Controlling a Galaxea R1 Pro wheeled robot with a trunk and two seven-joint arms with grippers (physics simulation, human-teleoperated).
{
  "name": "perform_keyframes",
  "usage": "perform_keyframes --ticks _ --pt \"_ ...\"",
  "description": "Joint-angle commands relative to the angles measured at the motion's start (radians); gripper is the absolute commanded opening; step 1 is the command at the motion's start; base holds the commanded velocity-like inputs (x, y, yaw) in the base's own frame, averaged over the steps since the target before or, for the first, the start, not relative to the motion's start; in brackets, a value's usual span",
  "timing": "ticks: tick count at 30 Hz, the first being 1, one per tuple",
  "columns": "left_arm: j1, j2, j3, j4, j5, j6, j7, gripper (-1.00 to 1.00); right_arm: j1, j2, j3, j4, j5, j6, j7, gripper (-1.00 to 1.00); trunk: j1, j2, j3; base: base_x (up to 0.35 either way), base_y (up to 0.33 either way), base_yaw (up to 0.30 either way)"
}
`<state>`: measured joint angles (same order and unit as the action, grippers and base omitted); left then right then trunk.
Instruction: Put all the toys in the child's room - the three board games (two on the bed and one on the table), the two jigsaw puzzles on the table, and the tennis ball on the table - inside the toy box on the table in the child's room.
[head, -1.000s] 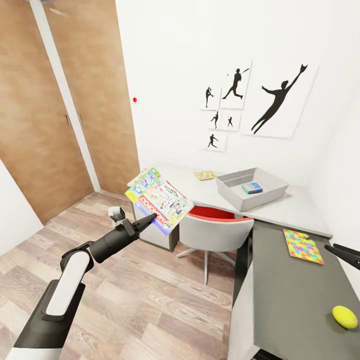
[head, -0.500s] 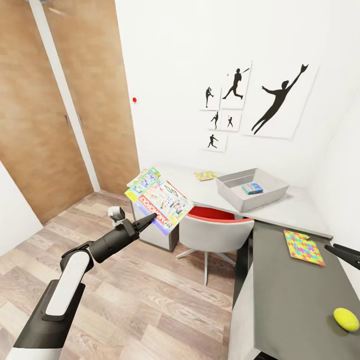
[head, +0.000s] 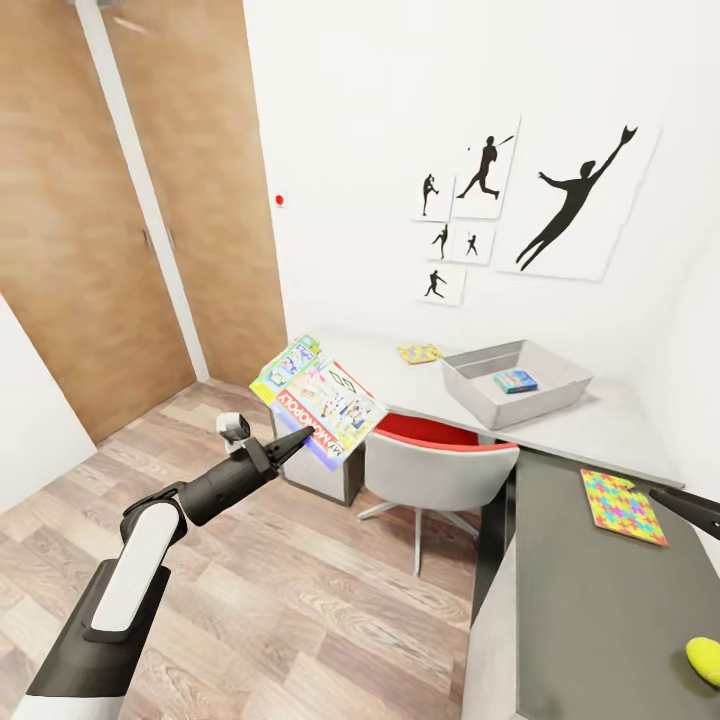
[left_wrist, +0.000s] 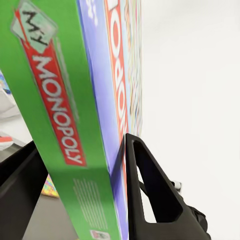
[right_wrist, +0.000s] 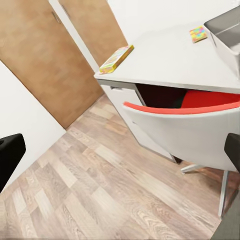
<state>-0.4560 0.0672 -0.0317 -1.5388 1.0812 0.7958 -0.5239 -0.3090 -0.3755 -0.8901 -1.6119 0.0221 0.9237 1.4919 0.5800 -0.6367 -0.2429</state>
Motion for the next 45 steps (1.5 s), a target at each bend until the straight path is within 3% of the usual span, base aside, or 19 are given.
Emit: perform_keyframes --ticks 1,45 --pt "-0.001 0.0 -0.001 0.0 0.005 0.005 0.0 -1.0 -0.001 0.0 -0.001 0.0 0.002 0.01 0.005 1.0 0.0 -0.001 -0.002 0.01 -0.005 0.206" --pt "-0.001 0.0 -0.001 -0.001 0.006 0.005 -0.001 -1.0 -0.001 0.0 0.0 0.0 0.002 0.01 0.004 1.0 0.0 -0.001 -0.002 0.001 -0.001 0.266"
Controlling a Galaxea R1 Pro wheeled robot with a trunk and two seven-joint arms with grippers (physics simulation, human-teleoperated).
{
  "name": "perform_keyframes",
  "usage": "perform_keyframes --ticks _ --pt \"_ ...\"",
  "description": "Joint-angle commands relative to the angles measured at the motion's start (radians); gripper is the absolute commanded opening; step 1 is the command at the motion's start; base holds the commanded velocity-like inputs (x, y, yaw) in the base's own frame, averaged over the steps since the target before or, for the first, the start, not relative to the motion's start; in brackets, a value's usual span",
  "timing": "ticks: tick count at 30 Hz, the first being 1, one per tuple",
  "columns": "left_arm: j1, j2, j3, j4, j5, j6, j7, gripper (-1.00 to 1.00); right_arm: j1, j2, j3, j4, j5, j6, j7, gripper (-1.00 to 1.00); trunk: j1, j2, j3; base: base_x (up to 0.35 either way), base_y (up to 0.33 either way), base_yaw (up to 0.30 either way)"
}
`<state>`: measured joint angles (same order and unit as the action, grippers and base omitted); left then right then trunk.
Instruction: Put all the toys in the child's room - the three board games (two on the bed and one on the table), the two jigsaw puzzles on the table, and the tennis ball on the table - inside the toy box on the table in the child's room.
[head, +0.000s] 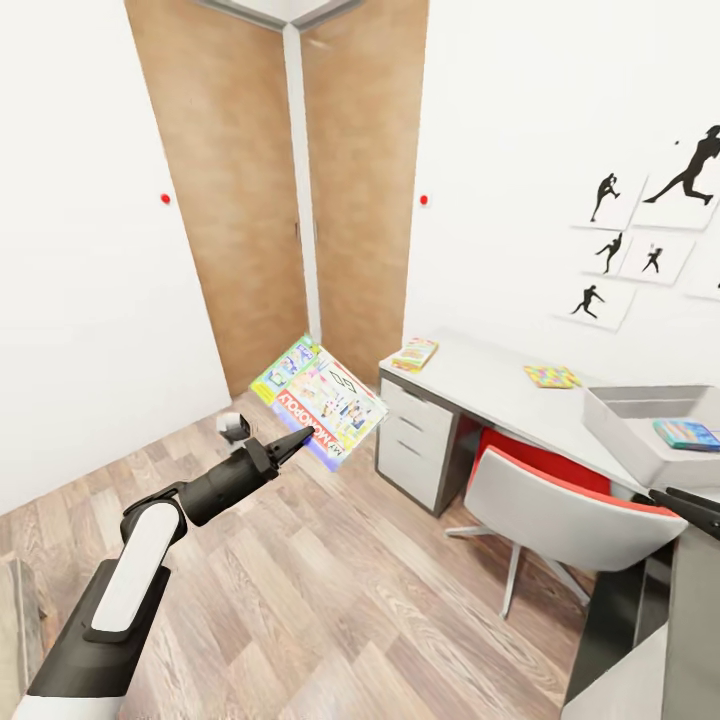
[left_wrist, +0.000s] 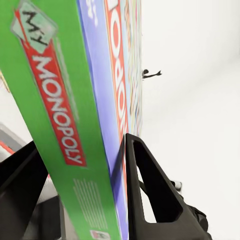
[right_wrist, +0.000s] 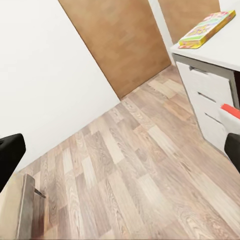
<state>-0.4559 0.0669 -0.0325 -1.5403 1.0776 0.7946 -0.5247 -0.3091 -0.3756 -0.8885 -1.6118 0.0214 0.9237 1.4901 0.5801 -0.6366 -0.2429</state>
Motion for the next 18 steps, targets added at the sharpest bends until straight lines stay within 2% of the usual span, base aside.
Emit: perform_keyframes --ticks 1,18 --pt "-0.001 0.0 -0.001 0.0 0.01 0.006 0.0 -1.0 -0.001 0.0 -0.001 0.0 0.002 0.01 0.006 1.0 0.0 -0.001 -0.002 0.0 0.0 0.274" --pt "-0.001 -0.001 -0.001 0.0 0.009 0.006 0.0 -1.0 -0.001 0.0 -0.003 0.0 0.002 0.01 0.007 1.0 0.0 -0.001 -0.002 0.0 0.0 0.274"
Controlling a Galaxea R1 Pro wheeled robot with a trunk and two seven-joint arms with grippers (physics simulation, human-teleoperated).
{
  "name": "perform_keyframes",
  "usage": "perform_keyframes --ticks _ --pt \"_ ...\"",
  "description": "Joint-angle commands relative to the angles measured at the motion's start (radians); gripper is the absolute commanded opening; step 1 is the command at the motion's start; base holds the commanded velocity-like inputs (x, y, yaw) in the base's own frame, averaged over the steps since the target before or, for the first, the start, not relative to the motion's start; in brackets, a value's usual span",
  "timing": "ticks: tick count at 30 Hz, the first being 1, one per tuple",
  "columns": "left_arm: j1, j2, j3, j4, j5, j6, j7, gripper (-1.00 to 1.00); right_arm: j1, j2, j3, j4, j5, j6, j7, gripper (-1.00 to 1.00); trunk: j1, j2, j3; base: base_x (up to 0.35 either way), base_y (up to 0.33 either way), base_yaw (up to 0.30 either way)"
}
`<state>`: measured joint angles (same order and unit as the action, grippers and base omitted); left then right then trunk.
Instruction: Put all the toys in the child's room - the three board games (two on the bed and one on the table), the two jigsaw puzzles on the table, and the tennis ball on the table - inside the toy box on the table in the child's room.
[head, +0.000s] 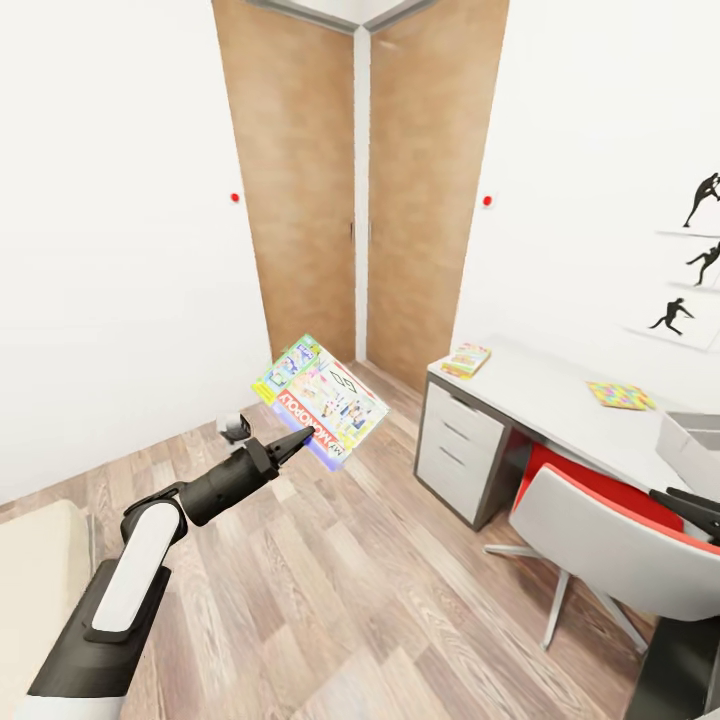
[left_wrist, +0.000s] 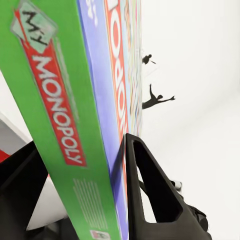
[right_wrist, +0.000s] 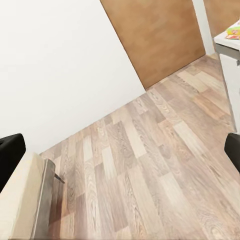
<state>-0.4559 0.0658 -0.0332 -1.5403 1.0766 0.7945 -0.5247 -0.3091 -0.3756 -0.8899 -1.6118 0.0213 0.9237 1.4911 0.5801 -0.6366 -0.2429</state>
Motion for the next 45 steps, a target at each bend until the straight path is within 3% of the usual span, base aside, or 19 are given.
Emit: perform_keyframes --ticks 1,10,29,45 --pt "-0.001 0.0 0.0 0.0 0.01 0.006 0.0 -1.0 -0.001 0.0 -0.001 0.0 0.002 0.01 0.006 1.0 0.0 -0.001 -0.002 0.0 0.0 0.273" --pt "-0.001 -0.001 -0.001 0.0 0.01 0.006 0.0 -1.0 -0.001 -0.001 -0.001 0.0 0.003 0.01 0.008 1.0 0.0 -0.001 -0.002 0.0 0.0 0.165" --pt "-0.001 -0.003 0.001 0.0 0.01 0.006 0.001 -1.0 -0.001 0.0 -0.001 0.0 0.003 0.01 0.009 1.0 0.0 -0.001 -0.002 0.013 0.0 0.021" --pt "-0.001 -0.002 0.001 0.0 0.01 0.006 0.0 -1.0 -0.001 0.0 0.0 0.0 0.003 0.01 0.004 1.0 0.0 -0.001 -0.002 0.256 0.0 0.001"
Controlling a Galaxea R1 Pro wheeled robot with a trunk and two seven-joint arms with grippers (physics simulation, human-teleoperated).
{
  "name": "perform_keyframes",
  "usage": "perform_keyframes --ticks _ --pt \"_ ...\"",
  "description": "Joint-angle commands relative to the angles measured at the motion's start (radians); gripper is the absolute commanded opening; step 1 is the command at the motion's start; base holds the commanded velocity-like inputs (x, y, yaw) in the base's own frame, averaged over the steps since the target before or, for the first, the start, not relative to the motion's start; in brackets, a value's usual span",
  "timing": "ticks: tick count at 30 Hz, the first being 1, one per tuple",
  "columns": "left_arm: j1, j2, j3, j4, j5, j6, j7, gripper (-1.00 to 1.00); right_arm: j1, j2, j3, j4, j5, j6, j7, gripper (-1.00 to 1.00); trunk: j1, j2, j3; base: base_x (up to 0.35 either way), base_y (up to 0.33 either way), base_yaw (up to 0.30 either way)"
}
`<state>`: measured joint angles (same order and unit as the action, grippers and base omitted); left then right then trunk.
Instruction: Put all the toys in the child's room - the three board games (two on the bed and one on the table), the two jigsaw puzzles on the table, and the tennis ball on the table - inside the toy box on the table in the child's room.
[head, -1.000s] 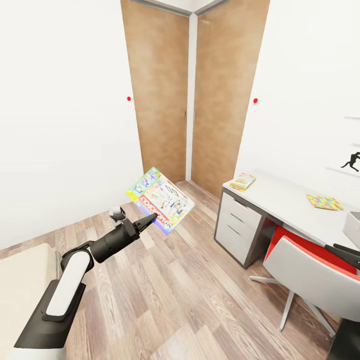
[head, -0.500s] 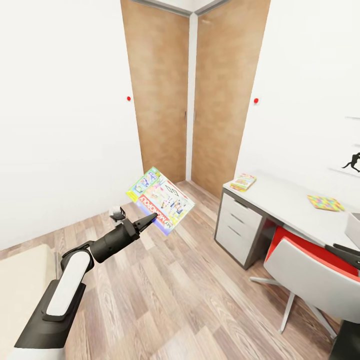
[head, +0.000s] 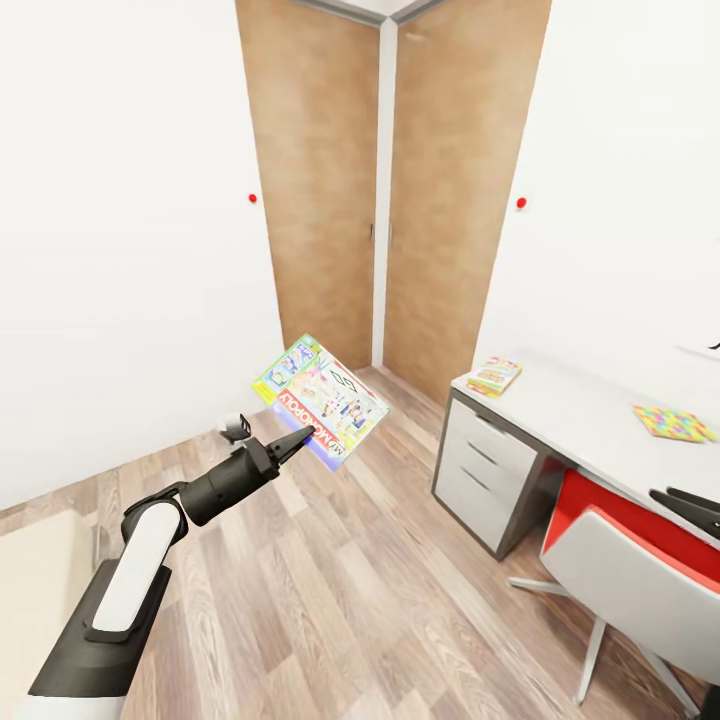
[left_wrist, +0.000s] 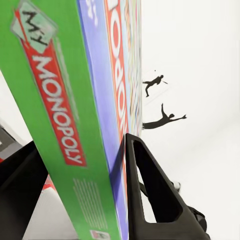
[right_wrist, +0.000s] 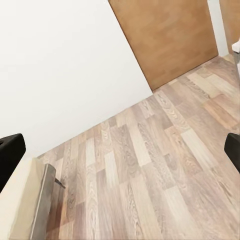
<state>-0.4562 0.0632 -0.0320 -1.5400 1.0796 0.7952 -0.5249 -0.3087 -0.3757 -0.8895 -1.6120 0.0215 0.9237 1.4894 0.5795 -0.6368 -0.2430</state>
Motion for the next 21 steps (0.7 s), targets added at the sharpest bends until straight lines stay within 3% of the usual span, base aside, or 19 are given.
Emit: perform_keyframes --ticks 1,21 --pt "-0.001 0.001 0.0 0.0 0.007 0.006 0.0 -1.0 -0.001 0.0 -0.001 0.0 0.003 0.01 0.005 1.0 0.001 -0.001 -0.001 0.321 0.0 0.0" --pt "-0.001 0.001 0.0 0.0 0.008 0.005 -0.002 -1.0 -0.001 0.015 -0.003 0.001 0.003 0.008 0.003 1.0 0.001 -0.001 -0.001 0.331 0.0 0.0"
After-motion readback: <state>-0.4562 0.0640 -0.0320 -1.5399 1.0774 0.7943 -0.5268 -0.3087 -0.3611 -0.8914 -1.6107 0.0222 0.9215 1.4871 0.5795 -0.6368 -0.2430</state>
